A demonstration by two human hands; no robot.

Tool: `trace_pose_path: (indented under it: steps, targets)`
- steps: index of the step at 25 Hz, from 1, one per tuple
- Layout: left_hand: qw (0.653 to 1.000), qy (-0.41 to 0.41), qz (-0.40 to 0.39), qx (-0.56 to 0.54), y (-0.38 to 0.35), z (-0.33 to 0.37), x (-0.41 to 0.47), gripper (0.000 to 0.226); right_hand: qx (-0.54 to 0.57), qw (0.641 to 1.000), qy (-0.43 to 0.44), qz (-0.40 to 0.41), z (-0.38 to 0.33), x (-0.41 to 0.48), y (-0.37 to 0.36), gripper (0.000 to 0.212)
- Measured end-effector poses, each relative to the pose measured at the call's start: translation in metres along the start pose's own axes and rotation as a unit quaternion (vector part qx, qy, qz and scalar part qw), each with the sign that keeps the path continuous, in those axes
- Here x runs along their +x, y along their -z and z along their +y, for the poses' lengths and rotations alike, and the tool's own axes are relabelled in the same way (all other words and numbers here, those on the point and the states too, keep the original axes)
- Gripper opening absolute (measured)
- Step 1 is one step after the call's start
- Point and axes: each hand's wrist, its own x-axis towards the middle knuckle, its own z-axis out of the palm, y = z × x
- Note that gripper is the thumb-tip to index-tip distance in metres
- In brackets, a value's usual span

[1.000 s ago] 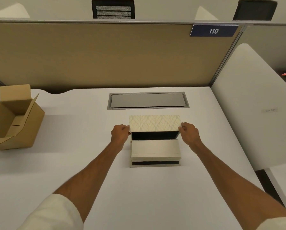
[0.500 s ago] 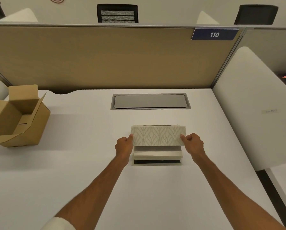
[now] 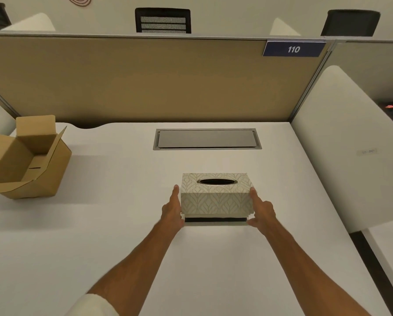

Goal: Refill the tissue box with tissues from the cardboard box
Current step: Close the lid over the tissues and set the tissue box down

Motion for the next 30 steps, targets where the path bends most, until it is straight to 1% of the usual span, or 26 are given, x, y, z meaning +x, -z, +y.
trace_pose_path:
  steps: [3,5,9,11,14,17,19,21,24,27,30]
  targets:
    - [0.999,-0.010,0.018,0.037,0.000,-0.005,0.004,0.086,0.029,0.999,-0.025,-0.013,0.007,0.003,0.002,0.075]
    - [0.999,-0.005,0.015,0.050,0.000,-0.007,0.005,0.085,0.058,0.997,-0.045,-0.016,0.011,0.004,0.002,0.070]
    - [0.999,0.001,-0.008,0.031,0.003,-0.011,0.010,0.081,0.106,0.992,-0.060,-0.026,0.014,0.004,0.001,0.056]
    - [1.000,0.001,-0.013,0.014,0.005,-0.014,0.013,0.079,0.140,0.987,-0.071,-0.042,0.015,0.003,0.002,0.053]
    - [1.000,-0.006,-0.005,0.006,0.006,-0.018,0.015,0.075,0.179,0.978,-0.089,-0.060,0.018,0.002,0.004,0.053]
    - [1.000,-0.012,-0.002,0.009,0.008,-0.022,0.016,0.071,0.217,0.967,-0.103,-0.085,0.022,0.003,0.005,0.044]
    - [1.000,-0.016,0.000,0.004,0.011,-0.023,0.016,0.068,0.231,0.962,-0.114,-0.087,0.025,0.004,0.004,0.039]
    - [1.000,-0.017,-0.004,-0.005,0.012,-0.024,0.015,0.066,0.227,0.964,-0.118,-0.074,0.027,0.006,0.002,0.036]
    - [1.000,-0.025,-0.003,-0.018,0.011,-0.026,0.015,0.062,0.209,0.971,-0.110,-0.046,0.030,0.010,0.003,0.040]
    - [0.999,-0.038,0.015,-0.026,0.008,-0.030,0.018,0.044,0.171,0.980,-0.102,-0.027,0.035,0.013,0.005,0.043]
    - [0.999,-0.049,0.022,-0.004,0.007,-0.033,0.019,0.029,0.125,0.989,-0.080,-0.006,0.044,0.019,0.003,0.032]
